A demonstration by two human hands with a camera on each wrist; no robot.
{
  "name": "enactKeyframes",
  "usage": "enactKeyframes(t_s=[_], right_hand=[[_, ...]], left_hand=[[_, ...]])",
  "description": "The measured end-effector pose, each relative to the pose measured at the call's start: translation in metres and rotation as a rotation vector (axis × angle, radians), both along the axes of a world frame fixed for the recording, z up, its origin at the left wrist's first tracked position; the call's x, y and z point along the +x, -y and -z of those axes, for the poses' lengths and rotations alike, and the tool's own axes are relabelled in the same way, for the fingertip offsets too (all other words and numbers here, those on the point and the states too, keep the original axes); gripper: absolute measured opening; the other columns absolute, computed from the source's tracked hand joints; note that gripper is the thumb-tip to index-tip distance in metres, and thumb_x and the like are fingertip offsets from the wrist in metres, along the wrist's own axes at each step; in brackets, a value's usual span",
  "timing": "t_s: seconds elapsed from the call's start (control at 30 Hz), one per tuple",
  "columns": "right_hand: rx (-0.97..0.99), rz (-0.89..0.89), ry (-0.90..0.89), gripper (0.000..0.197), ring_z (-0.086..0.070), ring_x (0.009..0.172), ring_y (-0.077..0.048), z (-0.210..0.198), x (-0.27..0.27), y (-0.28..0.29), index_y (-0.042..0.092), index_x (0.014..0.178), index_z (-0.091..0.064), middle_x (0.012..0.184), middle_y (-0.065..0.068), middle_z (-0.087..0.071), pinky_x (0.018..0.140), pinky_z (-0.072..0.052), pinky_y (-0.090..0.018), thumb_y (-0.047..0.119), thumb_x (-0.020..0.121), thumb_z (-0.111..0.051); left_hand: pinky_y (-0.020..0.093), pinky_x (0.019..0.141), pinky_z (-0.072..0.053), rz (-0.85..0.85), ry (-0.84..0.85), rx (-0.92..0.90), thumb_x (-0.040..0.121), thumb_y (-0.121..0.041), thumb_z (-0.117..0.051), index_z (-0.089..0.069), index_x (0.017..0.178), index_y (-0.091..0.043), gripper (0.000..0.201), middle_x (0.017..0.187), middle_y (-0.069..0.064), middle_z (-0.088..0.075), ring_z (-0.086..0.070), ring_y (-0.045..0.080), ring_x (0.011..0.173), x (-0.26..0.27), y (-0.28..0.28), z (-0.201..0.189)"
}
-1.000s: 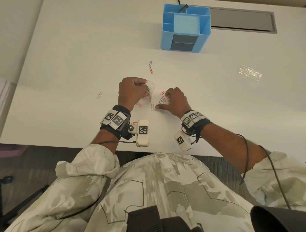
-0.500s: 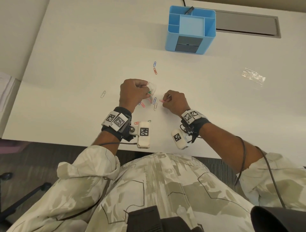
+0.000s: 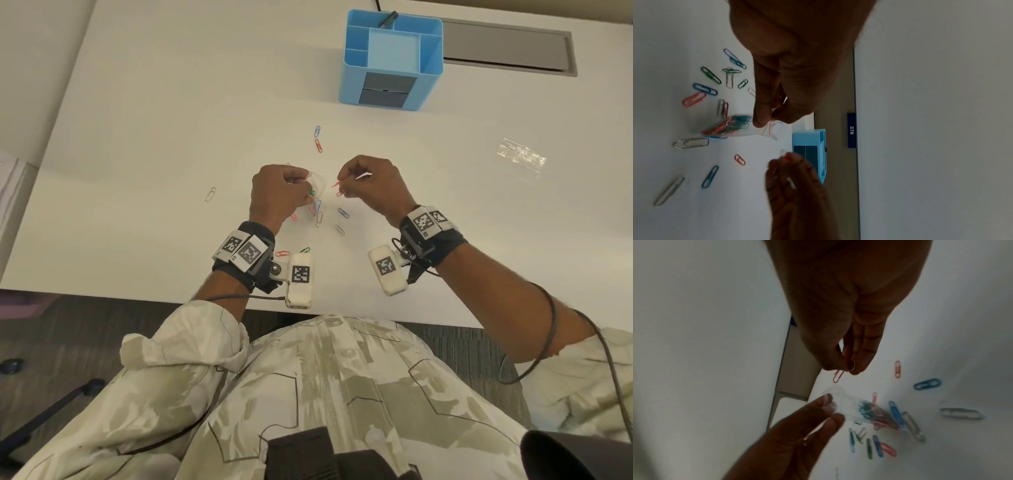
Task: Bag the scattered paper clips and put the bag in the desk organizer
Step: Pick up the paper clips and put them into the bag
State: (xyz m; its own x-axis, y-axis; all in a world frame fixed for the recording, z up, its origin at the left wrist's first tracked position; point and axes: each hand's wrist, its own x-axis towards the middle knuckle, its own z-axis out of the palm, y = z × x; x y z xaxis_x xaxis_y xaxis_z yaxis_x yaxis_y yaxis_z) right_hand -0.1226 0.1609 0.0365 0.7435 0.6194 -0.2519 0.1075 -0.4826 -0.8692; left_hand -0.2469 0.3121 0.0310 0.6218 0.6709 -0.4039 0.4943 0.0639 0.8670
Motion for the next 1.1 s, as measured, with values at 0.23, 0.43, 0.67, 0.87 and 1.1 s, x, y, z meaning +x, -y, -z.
enactKeyframes(t_s=[0.23, 0.43, 0.67, 0.87, 1.1], right_hand=[[-0.035, -0.145, 0.285, 0.012, -0.071, 0.078, -0.010, -0.024, -0.002, -0.013, 0.014, 0.090, -0.074, 0.094, 0.001, -0.073, 0.064, -0.049, -0.004, 0.010, 0.082, -0.067], [-0.104, -0.198, 0.329, 0.019, -0.067, 0.073, -0.005, -0.020, -0.008, -0.015, 0.013, 0.097, -0.077, 0.094, 0.002, -0.077, 0.068, -0.042, 0.003, 0.010, 0.087, -0.062], [0.042, -0.013, 0.138, 0.017, -0.074, 0.072, -0.009, -0.022, -0.003, -0.013, 0.011, 0.098, -0.075, 0.091, 0.001, -0.076, 0.069, -0.058, -0.016, 0.005, 0.086, -0.064], [-0.148, -0.043, 0.147, 0.017, -0.073, 0.085, -0.012, 0.013, 0.002, 0.008, 0.013, 0.103, -0.074, 0.102, 0.000, -0.076, 0.068, -0.046, -0.001, 0.012, 0.086, -0.072], [-0.324, -0.333, 0.271, 0.049, -0.060, 0.092, -0.025, 0.064, -0.021, 0.025, 0.011, 0.110, -0.067, 0.104, -0.009, -0.060, 0.084, -0.054, -0.041, 0.031, 0.070, -0.089]], left_hand=[[0.034, 0.081, -0.067, 0.043, 0.012, 0.019, 0.089, 0.001, -0.074, -0.078, 0.114, -0.003, 0.026, 0.103, 0.010, -0.076, -0.080, 0.024, 0.081, 0.008, 0.012, -0.003], [0.018, 0.067, -0.063, 0.056, 0.014, 0.040, 0.089, 0.001, -0.073, -0.077, 0.115, -0.004, 0.027, 0.104, 0.008, -0.076, -0.077, 0.012, 0.074, 0.011, 0.015, -0.004], [0.023, 0.073, -0.066, 0.044, 0.017, 0.031, 0.088, 0.003, -0.072, -0.078, 0.115, -0.001, 0.028, 0.105, 0.010, -0.075, -0.078, 0.019, 0.076, 0.009, 0.015, -0.009], [0.036, 0.083, -0.067, 0.005, 0.014, 0.019, 0.087, 0.004, -0.073, -0.079, 0.111, -0.003, 0.026, 0.103, 0.010, -0.077, -0.081, 0.027, 0.085, 0.005, 0.009, -0.011], [0.042, 0.086, -0.067, -0.004, 0.006, 0.009, 0.083, 0.003, -0.074, -0.080, 0.109, -0.006, 0.028, 0.090, 0.003, -0.075, -0.082, 0.027, 0.085, -0.001, 0.007, -0.010]])
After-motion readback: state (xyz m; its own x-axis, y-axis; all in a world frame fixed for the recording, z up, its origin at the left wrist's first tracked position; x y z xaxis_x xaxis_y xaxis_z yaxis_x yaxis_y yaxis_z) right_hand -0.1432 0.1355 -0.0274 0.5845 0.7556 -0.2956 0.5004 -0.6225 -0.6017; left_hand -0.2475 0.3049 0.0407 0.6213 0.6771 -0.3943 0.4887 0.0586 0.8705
